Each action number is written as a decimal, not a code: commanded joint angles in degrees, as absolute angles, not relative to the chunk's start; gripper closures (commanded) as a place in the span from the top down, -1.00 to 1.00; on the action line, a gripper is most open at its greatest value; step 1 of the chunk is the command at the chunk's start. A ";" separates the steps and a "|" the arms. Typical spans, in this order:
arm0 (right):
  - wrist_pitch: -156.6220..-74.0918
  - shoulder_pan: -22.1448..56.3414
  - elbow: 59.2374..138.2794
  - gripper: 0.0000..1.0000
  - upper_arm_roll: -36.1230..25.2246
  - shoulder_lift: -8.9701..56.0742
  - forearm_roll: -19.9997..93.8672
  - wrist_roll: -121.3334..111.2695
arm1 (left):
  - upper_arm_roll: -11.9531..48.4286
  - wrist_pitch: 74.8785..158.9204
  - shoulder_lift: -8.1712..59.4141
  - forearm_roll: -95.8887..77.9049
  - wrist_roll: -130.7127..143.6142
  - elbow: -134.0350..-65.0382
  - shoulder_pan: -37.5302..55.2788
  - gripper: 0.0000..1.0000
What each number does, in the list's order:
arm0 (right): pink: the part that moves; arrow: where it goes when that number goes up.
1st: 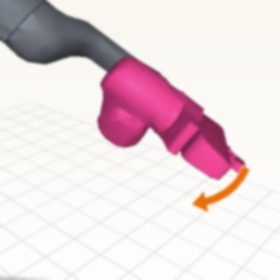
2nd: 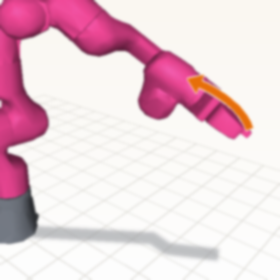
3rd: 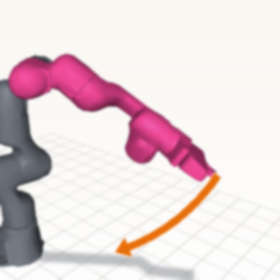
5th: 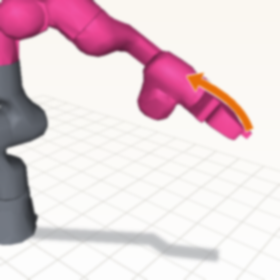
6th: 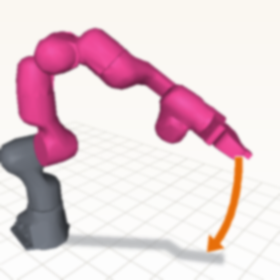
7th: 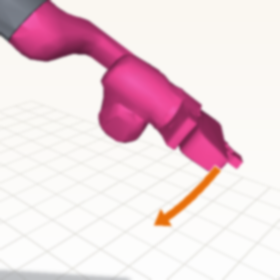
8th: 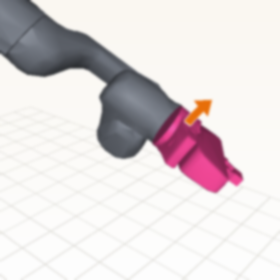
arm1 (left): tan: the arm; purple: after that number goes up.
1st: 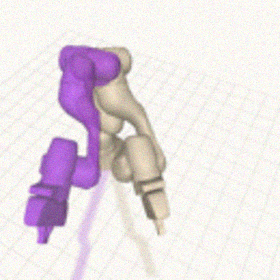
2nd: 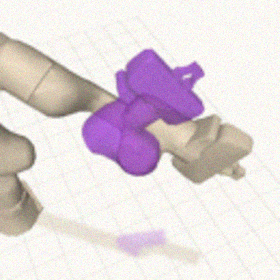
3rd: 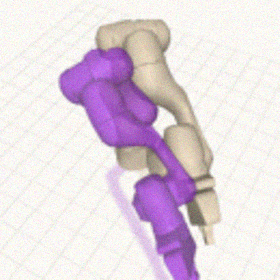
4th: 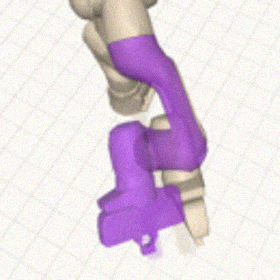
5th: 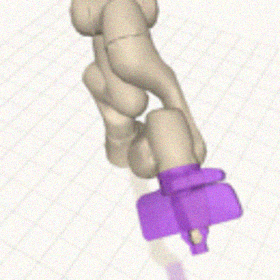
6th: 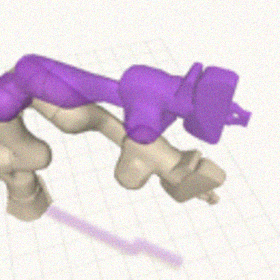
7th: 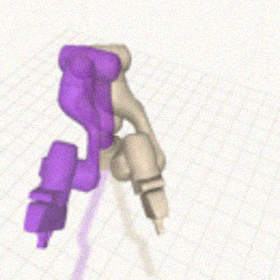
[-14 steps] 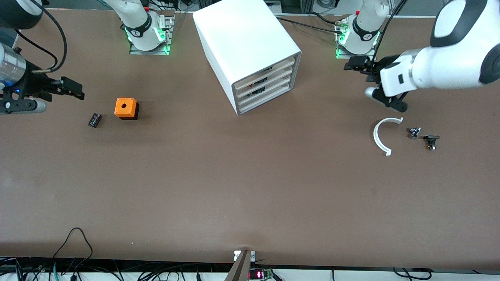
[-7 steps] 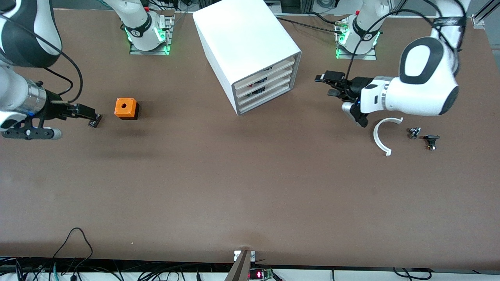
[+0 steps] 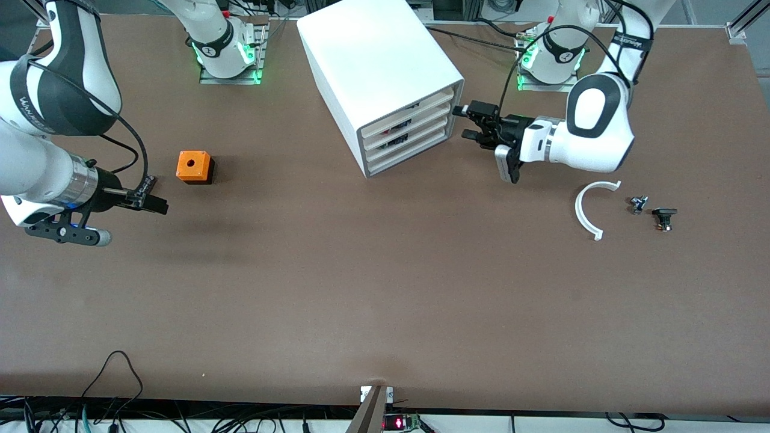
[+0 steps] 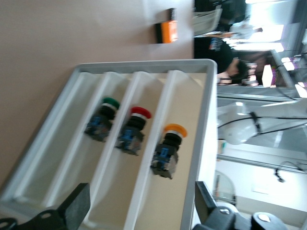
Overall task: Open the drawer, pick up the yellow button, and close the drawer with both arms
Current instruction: 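Move the left gripper to the drawer handle while the right gripper advances, then pull the drawer open with the left gripper, then lower the right gripper into the open drawer over the yellow button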
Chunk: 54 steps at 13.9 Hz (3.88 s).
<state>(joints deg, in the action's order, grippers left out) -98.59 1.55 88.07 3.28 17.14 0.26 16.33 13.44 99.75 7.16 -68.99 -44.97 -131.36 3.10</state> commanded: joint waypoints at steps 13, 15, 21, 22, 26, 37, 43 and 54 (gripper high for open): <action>-98.96 7.03 83.23 1.00 3.34 19.86 1.49 26.44 | 20.92 103.18 10.19 -82.35 -58.54 -140.36 3.87 -0.20; -99.49 9.04 82.53 1.00 3.34 20.65 1.14 29.18 | 21.18 103.45 11.07 -82.35 -58.54 -140.36 4.13 -0.86; -100.19 14.05 79.02 1.00 3.34 21.97 1.23 40.23 | 20.66 103.36 12.65 -81.56 -58.27 -138.61 2.47 -1.00; -100.20 14.93 78.23 1.00 3.34 22.49 1.23 42.17 | 20.65 103.36 12.92 -80.87 -58.18 -137.82 0.81 -1.00; -100.46 18.97 75.50 1.00 3.34 24.52 1.32 51.48 | 20.83 102.83 20.02 -69.46 -57.66 -129.23 -7.36 -1.00; -106.42 35.06 64.78 1.00 3.34 32.78 1.23 83.82 | 20.57 98.88 28.13 -58.80 -49.04 -116.02 -13.71 -1.00; -116.96 41.92 64.42 1.00 3.43 35.06 1.32 100.26 | 20.57 96.95 27.95 -58.71 -48.52 -114.70 -14.67 1.00; -125.68 49.66 60.03 1.00 3.43 44.30 4.22 116.62 | 21.36 84.74 27.33 -39.66 -10.06 -96.52 -13.98 1.00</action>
